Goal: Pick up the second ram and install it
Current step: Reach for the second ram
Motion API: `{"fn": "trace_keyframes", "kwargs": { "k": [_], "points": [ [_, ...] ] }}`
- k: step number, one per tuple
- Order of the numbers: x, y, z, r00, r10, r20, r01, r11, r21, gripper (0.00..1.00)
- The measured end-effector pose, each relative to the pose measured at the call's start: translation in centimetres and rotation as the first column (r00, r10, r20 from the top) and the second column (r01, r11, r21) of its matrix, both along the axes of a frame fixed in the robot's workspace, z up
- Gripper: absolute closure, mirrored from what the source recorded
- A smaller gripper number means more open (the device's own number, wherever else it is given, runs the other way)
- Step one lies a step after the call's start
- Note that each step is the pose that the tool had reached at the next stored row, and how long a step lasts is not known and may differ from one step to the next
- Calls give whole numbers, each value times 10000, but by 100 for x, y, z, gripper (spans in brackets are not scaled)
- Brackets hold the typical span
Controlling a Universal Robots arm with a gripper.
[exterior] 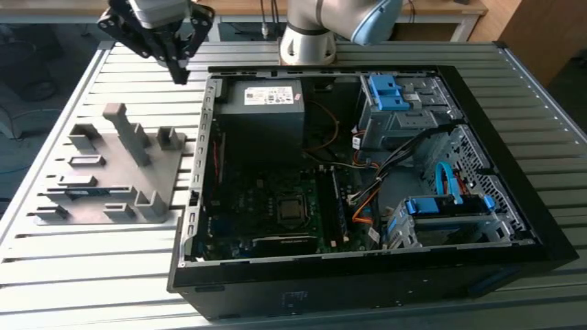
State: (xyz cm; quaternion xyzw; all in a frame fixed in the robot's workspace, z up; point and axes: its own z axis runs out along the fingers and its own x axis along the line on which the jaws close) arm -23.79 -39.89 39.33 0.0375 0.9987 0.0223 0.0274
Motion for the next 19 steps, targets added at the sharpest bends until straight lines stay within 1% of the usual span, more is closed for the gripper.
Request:
{"fn": "trace_keyframes", "kwargs": {
  "k": [9, 19],
  "points": [
    [-363, 0, 0, 10000, 0, 78, 0, 10000, -1, 90],
    [-707, 0, -3, 9999, -1, 139, 1, 10000, 0, 90]
  ]
}}
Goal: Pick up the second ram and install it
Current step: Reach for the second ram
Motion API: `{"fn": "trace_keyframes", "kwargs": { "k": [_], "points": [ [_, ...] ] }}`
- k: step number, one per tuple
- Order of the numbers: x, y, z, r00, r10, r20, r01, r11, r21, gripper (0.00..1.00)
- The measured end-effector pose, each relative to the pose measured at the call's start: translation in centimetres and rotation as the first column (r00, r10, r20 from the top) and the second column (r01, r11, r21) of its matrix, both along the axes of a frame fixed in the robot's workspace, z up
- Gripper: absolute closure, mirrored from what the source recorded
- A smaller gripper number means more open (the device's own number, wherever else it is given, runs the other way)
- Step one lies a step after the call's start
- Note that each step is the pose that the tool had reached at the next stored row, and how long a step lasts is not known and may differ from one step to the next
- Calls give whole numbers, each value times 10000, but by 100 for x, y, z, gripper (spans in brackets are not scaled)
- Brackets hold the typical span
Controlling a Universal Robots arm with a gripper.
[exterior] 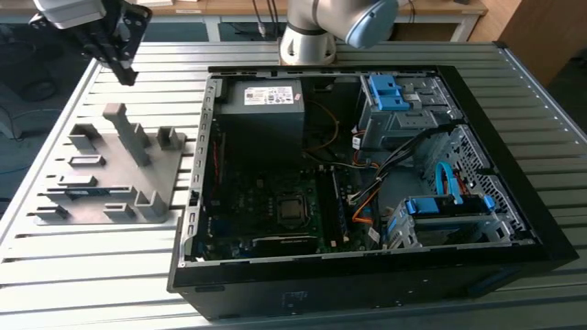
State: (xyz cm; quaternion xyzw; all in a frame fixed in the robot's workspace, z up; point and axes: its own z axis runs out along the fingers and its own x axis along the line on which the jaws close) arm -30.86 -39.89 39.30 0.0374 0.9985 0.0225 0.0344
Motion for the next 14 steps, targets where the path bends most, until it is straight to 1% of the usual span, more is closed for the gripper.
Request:
{"fn": "trace_keyframes", "kwargs": {
  "k": [9, 14],
  "points": [
    [-259, 0, -6, 10000, 0, 24, 0, 10000, -1, 90],
    [-425, 0, -15, 10000, 1, 39, -1, 10000, -1, 90]
  ]
}}
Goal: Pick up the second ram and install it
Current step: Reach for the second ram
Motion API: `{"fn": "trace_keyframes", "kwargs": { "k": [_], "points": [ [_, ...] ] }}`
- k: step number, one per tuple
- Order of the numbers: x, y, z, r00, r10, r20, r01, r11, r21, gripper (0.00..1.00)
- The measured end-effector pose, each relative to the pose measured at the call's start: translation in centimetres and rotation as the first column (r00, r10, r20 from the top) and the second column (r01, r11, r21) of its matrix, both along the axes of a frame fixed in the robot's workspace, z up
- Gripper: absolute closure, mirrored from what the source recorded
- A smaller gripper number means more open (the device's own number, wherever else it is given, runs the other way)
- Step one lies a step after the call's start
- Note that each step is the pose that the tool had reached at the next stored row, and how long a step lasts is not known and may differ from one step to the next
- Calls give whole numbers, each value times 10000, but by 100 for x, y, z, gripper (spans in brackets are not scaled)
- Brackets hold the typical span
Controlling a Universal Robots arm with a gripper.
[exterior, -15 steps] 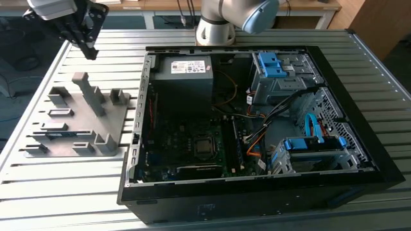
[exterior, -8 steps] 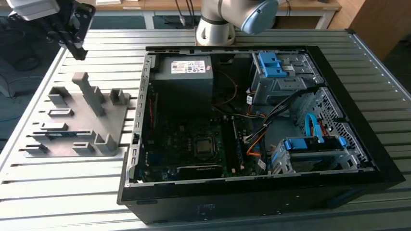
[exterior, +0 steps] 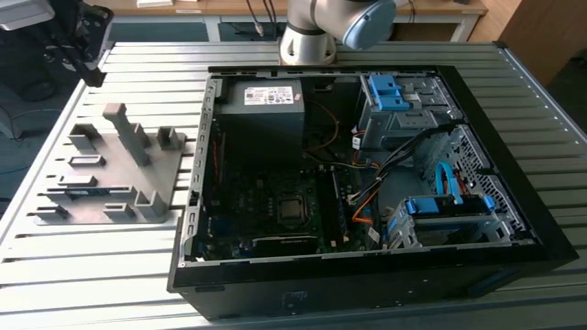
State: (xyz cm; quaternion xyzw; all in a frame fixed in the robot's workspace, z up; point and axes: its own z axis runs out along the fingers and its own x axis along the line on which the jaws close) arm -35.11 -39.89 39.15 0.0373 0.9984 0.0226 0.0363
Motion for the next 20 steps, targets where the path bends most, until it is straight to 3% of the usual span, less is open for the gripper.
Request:
{"fn": "trace_keyframes", "kwargs": {
  "k": [10, 20],
  "points": [
    [-214, 0, -110, 10000, 0, 1, 0, 10000, -11, 90],
    [-386, 0, -159, 10000, 0, 1, 0, 10000, -29, 90]
  ]
}}
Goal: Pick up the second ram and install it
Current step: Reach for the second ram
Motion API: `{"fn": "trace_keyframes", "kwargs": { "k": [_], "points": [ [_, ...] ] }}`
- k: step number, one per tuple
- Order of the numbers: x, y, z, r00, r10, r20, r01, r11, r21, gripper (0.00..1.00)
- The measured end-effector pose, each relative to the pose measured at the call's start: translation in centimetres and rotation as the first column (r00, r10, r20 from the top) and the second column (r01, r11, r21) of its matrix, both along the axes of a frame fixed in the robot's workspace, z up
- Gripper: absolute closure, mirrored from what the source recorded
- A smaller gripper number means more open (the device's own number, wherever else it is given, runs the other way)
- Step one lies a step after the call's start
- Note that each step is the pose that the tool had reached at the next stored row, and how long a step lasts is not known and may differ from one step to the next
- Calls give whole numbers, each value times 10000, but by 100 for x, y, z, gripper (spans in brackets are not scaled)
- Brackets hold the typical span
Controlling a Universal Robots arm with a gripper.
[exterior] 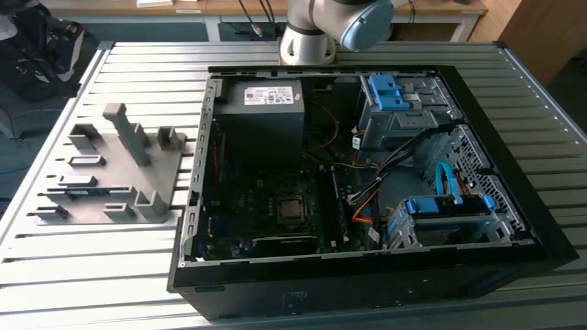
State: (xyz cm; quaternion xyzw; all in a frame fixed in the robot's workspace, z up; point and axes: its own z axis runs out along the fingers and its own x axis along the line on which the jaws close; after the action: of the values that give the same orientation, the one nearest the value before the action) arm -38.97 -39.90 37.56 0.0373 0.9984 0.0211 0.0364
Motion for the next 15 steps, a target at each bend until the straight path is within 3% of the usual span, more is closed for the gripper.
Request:
{"fn": "trace_keyframes", "kwargs": {
  "k": [15],
  "points": [
    [-167, -1, -53, 10000, 0, 1, 0, 10000, 1, 90]
  ]
}}
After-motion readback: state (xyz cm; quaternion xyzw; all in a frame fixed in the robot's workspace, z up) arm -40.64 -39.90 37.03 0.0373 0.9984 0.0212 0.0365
